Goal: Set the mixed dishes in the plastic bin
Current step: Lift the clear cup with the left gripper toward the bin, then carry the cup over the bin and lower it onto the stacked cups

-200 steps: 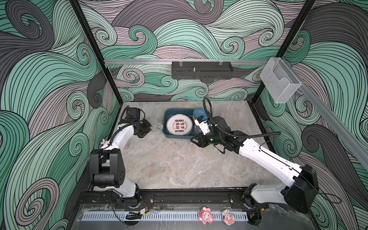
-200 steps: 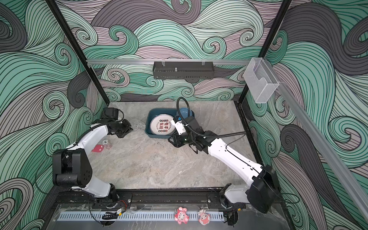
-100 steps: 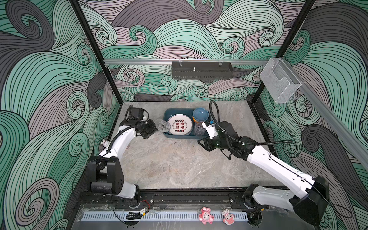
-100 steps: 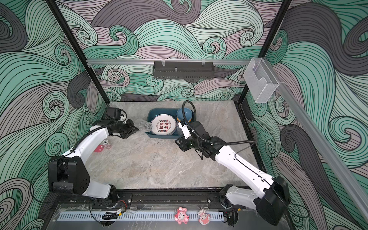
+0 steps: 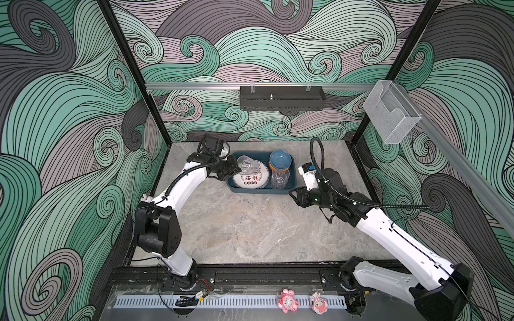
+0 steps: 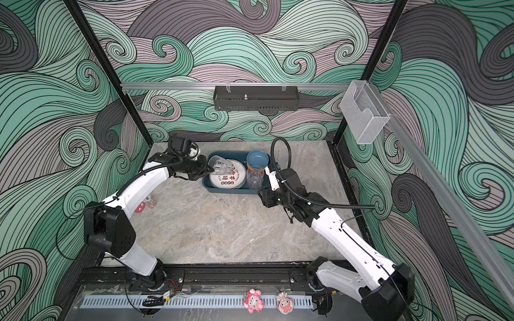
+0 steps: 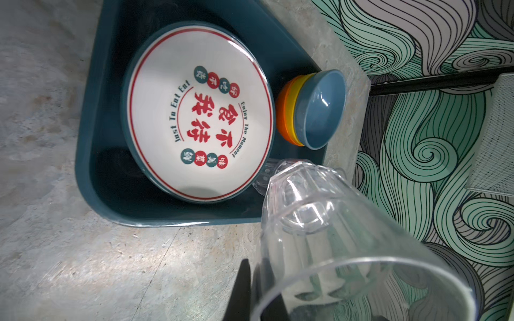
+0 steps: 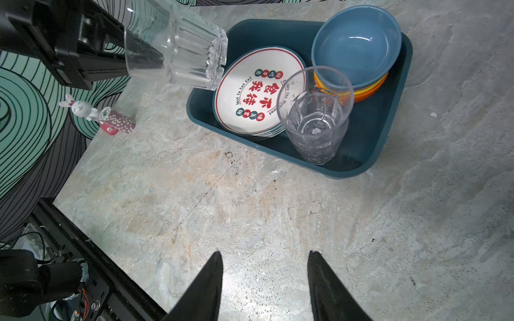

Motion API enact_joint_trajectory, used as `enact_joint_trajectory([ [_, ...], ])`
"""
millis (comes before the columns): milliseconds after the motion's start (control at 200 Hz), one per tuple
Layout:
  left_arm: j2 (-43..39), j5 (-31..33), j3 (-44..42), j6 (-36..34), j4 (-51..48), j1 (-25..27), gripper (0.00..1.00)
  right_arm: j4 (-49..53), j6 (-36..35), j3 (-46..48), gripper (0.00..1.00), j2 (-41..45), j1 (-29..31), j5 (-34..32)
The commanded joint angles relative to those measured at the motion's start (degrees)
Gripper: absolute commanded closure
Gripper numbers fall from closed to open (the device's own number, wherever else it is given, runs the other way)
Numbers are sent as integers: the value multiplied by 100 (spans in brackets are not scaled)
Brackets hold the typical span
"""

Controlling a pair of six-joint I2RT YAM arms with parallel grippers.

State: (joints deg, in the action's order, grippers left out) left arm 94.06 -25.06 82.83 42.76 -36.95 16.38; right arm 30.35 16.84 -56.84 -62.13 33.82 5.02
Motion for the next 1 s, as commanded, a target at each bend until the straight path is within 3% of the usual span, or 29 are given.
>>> enact_joint_trajectory([
  [0, 189, -63, 510, 46, -194, 207, 100, 183, 71, -19, 49, 26, -186, -81],
  [685, 1738, 88, 2730, -274, -1240, 1108, 100, 218, 232, 76, 50, 30, -533, 147],
  [996, 2232, 165, 3329, -452, -1689, 1332, 100, 210, 230, 166, 50, 98, -648, 149],
])
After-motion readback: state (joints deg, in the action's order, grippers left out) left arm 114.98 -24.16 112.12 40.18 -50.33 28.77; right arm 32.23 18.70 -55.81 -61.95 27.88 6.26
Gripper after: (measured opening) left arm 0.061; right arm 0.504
